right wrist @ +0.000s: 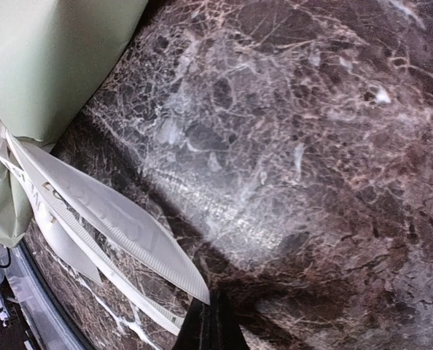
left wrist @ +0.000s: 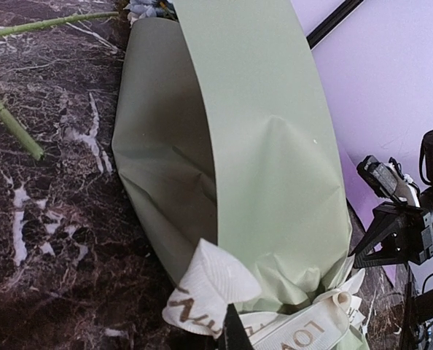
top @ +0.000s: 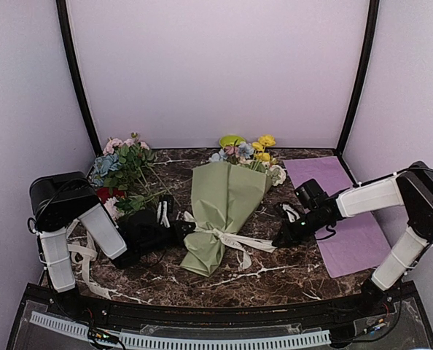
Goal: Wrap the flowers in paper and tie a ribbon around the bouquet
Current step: Tie the half-tied ribbon around the folded wrapping paper.
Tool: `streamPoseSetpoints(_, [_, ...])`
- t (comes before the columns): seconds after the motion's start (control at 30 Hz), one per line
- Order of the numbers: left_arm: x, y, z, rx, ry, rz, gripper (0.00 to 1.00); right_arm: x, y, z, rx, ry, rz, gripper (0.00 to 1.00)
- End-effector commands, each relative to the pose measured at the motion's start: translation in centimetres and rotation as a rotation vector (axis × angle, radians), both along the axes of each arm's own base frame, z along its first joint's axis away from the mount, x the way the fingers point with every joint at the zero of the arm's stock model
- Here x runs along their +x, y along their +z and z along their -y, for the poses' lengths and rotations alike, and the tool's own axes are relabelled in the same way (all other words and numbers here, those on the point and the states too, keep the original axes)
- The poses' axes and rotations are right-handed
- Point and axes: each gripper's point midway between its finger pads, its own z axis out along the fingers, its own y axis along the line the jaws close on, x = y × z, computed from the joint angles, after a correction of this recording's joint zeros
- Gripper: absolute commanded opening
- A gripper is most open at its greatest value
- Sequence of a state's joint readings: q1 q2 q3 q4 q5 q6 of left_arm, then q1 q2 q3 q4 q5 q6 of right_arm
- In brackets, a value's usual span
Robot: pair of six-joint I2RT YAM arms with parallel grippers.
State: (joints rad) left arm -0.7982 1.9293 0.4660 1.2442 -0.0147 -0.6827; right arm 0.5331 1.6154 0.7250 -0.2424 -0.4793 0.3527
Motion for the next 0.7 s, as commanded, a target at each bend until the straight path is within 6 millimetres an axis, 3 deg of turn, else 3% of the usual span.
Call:
streamPoseSetpoints(0.0, [1.5,-2.3,-3.8,0.072,0.147,-0.066,0.00,-1.6,-2.3,3.8,-0.126,-0.072,-0.076,0.00])
streamPoseSetpoints(0.43, [1.7,-3.5,-3.4,0.100,0.131,-0.133,0.00,-1.4,-2.0,3.5,-0.086,-0.070,-0.082,0.00])
streamPoseSetpoints(0.5, [1.5,-3.7,-3.2,0.096,0.119,-0.156,0.00,-0.9,-1.4,2.9,-0.060,-0.061,-0.071,0.00])
streamPoseSetpoints(0.57, [1.2,-3.6,-2.5,0.063,0.090,-0.172,0.00,0.2,0.6,2.1,-0.016,-0.061,-0.023,0.00])
streamPoseSetpoints(0.67, [0.6,-3.3,-0.5,-0.019,0.009,-0.221,0.00,1.7,2.5,1.5,0.004,-0.072,0.028,0.00])
